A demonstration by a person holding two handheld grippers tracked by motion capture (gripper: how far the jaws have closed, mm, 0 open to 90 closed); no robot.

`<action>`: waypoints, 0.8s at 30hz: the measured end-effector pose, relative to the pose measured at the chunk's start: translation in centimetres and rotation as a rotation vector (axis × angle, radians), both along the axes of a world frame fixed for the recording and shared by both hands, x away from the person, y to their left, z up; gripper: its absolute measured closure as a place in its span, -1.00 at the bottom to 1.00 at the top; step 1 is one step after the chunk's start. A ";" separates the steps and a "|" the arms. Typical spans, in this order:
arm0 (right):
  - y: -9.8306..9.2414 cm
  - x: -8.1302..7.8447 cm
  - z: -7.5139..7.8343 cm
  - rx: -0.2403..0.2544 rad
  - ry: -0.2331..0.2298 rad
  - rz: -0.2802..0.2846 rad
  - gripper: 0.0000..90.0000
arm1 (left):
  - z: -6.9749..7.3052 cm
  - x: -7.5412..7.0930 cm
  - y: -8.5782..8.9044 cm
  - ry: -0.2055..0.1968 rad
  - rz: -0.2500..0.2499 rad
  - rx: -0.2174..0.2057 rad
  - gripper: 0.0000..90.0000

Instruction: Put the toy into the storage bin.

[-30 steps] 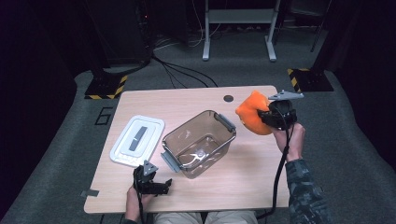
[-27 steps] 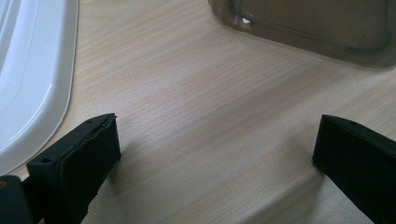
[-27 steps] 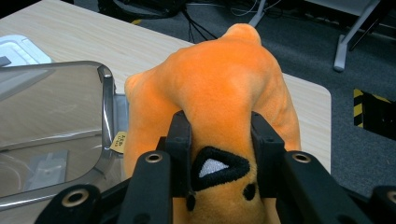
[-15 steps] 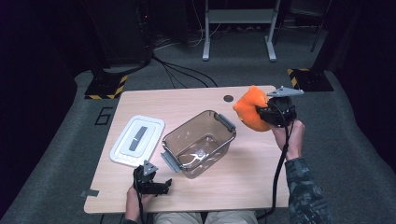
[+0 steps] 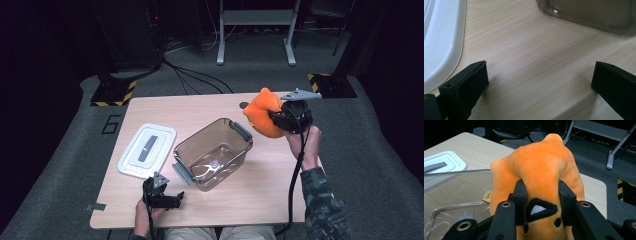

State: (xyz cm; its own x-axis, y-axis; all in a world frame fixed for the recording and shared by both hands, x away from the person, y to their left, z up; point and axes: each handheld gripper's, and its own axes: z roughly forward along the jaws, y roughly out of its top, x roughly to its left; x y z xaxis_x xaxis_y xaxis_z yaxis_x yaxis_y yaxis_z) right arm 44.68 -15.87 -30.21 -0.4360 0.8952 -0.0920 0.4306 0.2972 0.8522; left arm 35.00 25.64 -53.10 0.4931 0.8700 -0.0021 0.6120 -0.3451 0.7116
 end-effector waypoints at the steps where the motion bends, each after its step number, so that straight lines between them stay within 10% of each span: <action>1: 0.0 0.0 0.0 0.000 0.000 0.000 0.46 | 0.0 0.0 0.0 0.001 0.000 0.001 -0.99; 24: 3.5 0.5 0.0 0.004 0.008 0.067 0.44 | 0.0 0.0 0.0 -0.004 0.001 0.002 -0.99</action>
